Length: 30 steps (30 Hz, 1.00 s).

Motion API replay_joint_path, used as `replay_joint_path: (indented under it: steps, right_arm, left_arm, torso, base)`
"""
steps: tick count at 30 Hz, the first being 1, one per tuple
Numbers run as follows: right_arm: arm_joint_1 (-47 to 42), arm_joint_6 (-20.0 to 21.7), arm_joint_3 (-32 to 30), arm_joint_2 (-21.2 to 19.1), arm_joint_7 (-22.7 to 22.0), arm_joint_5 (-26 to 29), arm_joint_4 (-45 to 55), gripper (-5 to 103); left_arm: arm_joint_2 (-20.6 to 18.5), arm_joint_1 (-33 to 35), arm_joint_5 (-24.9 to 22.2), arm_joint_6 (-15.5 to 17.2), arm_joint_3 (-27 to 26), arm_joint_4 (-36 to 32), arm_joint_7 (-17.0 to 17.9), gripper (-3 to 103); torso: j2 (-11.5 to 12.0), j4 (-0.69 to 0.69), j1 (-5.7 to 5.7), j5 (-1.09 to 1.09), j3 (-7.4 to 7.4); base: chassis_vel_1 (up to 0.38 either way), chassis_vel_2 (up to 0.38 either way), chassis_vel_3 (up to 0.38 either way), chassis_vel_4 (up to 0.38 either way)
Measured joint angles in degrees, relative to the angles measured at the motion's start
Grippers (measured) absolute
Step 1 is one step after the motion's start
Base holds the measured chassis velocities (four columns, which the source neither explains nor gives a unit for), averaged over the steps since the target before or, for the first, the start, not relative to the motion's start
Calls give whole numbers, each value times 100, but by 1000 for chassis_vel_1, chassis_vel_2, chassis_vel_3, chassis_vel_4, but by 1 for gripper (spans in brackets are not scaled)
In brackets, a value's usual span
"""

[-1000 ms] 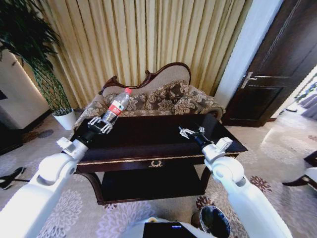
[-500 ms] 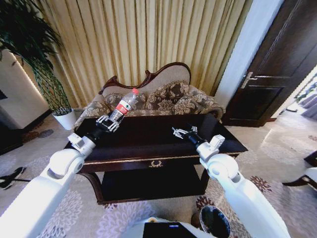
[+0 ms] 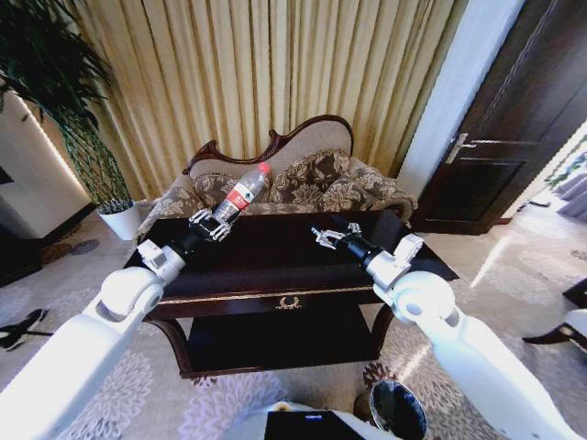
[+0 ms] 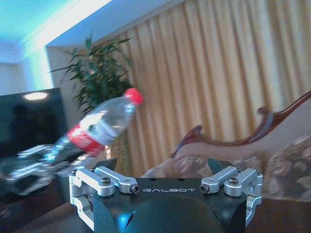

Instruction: Move to the front of the table and place the trash on the table into the trash bin.

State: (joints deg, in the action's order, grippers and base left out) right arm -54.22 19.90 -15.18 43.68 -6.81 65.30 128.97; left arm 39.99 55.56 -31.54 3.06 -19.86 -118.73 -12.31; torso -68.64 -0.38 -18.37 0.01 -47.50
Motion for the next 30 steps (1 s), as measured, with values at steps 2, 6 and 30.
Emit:
replay_joint_path:
  steps: [2, 6, 30]
  right_arm:
    - [92, 13, 83, -48, 0, 68, 1, 100]
    - [291, 23, 285, -140, 0, 212, -77, 100]
    - [747, 100, 576, 48, 0, 768, -379, 100]
  left_arm:
    - [-4, -65, 5, 0, 108, 13, 17, 41]
    - [59, -227, 34, 3, 413, 37, 87, 41]
    - [73, -988, -11, 223, 1424, -153, 372, 41]
  torso:
    - [0, 0, 0, 0, 0]
    - [0, 1, 0, -1, 0]
    - [0, 0, 1, 0, 1]
  base:
    - [0, 0, 0, 0]
    - [0, 0, 0, 0]
    - [0, 0, 0, 0]
